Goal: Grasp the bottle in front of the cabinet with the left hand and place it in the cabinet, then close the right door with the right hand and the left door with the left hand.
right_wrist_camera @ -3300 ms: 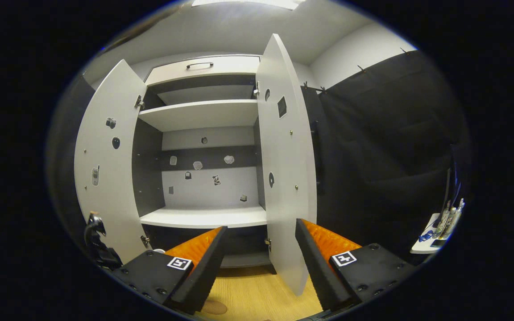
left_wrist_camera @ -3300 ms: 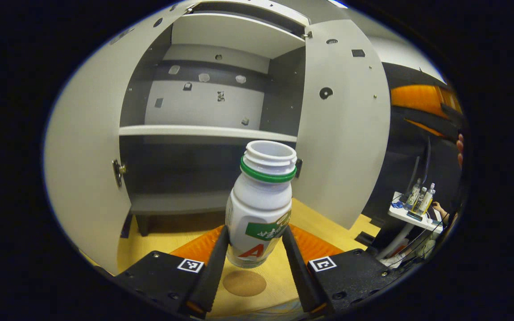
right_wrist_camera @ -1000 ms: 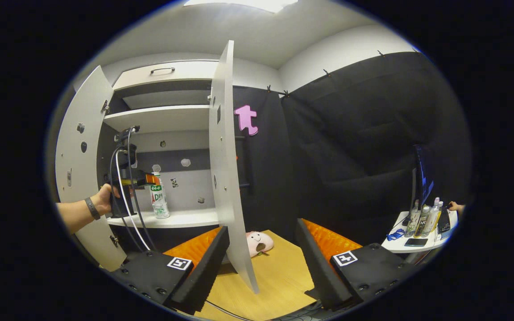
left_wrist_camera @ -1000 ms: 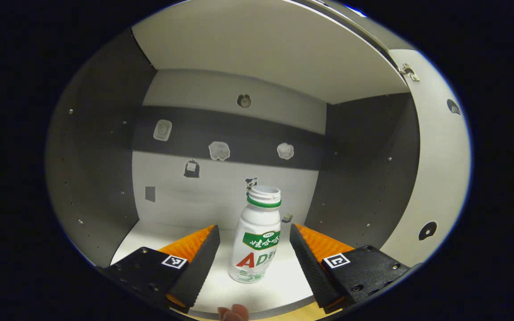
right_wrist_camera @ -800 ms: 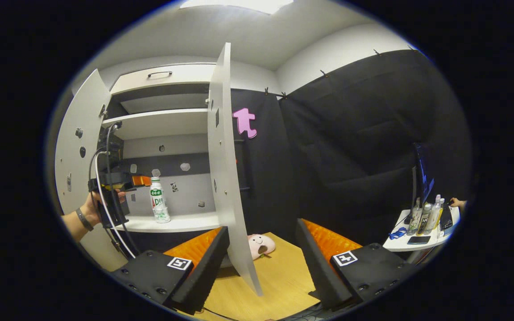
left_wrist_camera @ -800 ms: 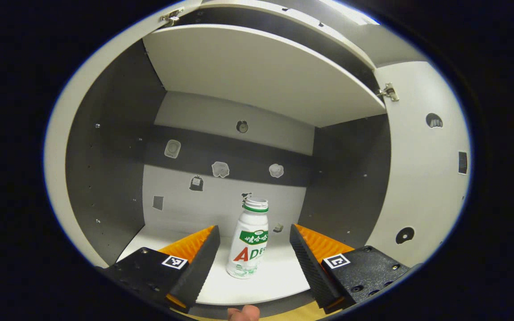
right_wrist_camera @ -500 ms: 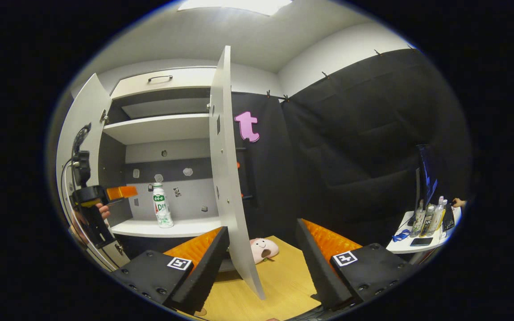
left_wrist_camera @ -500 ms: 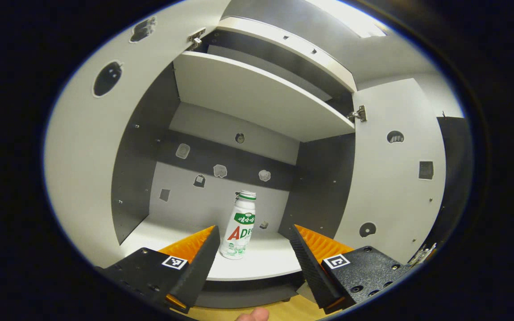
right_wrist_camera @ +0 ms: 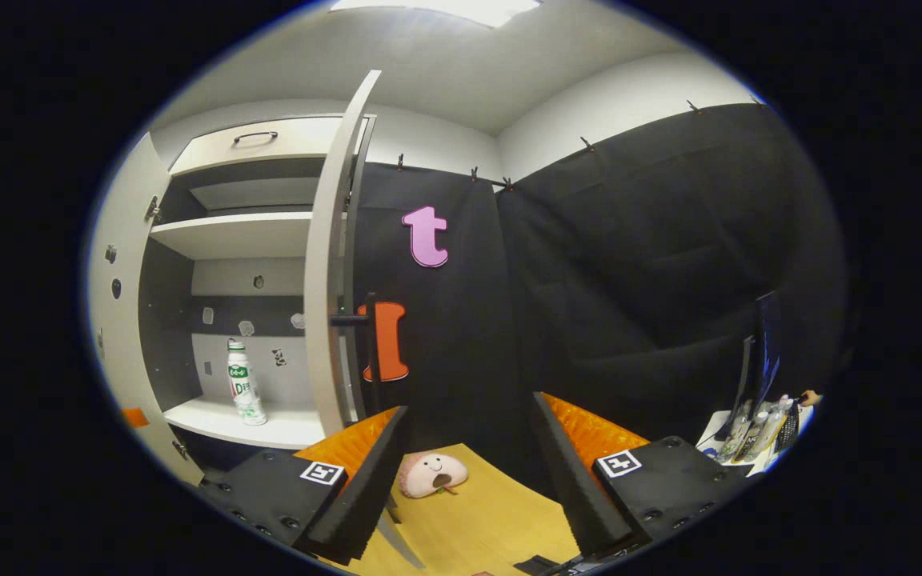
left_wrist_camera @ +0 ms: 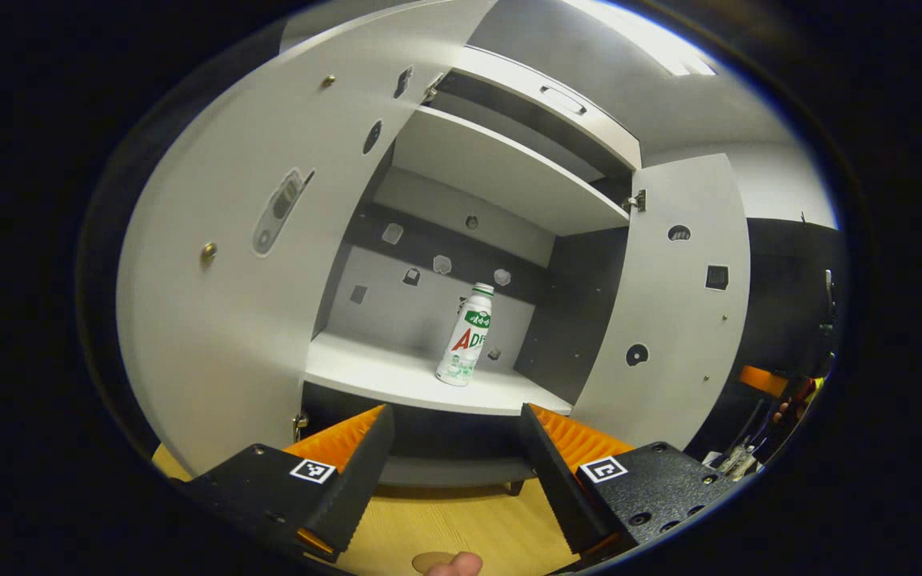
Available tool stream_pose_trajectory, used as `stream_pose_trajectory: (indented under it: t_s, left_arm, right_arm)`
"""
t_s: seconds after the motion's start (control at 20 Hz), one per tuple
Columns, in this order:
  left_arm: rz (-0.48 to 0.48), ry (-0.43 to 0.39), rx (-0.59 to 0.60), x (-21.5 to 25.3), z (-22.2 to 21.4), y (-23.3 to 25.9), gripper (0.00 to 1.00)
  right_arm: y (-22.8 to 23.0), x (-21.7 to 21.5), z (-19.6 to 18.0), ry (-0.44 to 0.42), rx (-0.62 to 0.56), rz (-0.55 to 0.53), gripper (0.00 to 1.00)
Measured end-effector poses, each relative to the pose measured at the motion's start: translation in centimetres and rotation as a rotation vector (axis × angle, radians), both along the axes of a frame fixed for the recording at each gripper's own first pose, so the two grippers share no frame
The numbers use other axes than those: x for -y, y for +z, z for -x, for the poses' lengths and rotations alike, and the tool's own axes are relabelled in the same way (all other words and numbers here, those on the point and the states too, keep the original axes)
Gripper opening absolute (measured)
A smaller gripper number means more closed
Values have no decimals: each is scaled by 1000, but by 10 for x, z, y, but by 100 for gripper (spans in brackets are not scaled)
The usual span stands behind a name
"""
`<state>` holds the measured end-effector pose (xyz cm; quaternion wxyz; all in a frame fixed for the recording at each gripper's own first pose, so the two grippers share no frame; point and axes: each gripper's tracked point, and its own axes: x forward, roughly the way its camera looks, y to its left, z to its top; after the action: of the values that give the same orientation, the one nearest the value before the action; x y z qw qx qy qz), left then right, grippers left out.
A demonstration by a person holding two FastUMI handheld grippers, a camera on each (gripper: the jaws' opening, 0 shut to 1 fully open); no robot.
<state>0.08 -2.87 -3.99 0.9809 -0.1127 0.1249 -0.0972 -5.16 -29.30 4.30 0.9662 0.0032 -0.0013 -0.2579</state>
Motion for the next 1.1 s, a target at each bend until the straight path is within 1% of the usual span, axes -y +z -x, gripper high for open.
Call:
stream_pose_trajectory:
  t_s: [0.1, 0.25, 0.4, 0.45, 0.6, 0.65, 0.7, 0.75, 0.85, 1.0, 1.05, 1.1]
  left_arm:
    - [-35, 24, 19, -12, 7, 6, 96]
    - [-121, 44, 68, -24, 11, 21, 96]
    - [-154, 26, 92, -19, 15, 28, 96]
    - [-155, 17, 96, -16, 15, 29, 96]
    - [-133, 6, 107, -8, 12, 32, 96]
    - [-125, 8, 112, -8, 11, 33, 96]
    - [-122, 5, 120, 0, 3, 29, 96]
    - [-130, 5, 126, 0, 2, 29, 96]
    - [-139, 3, 149, 1, -1, 33, 96]
    - [-122, 0, 165, 2, -2, 36, 96]
    - [-115, 0, 163, 2, -2, 36, 96]
    - [-112, 1, 161, 2, -2, 34, 96]
  right_arm:
    - [16, 14, -17, 7, 17, 13, 99]
    - [28, 25, -40, 26, 29, 22, 99]
    - [33, 25, -56, 56, 15, 43, 98]
    - [34, 24, -61, 63, 15, 49, 98]
    - [39, 29, -63, 37, 27, 74, 96]
    - [41, 28, -64, 34, 42, 73, 88]
    - [40, 26, -64, 42, 44, 69, 87]
    - [38, 25, -66, 53, 47, 55, 96]
    - [36, 22, -65, 53, 55, 32, 95]
    - [34, 17, -65, 51, 84, 3, 95]
    - [34, 15, -65, 49, 91, -2, 82]
    - [33, 13, -65, 50, 95, -4, 92]
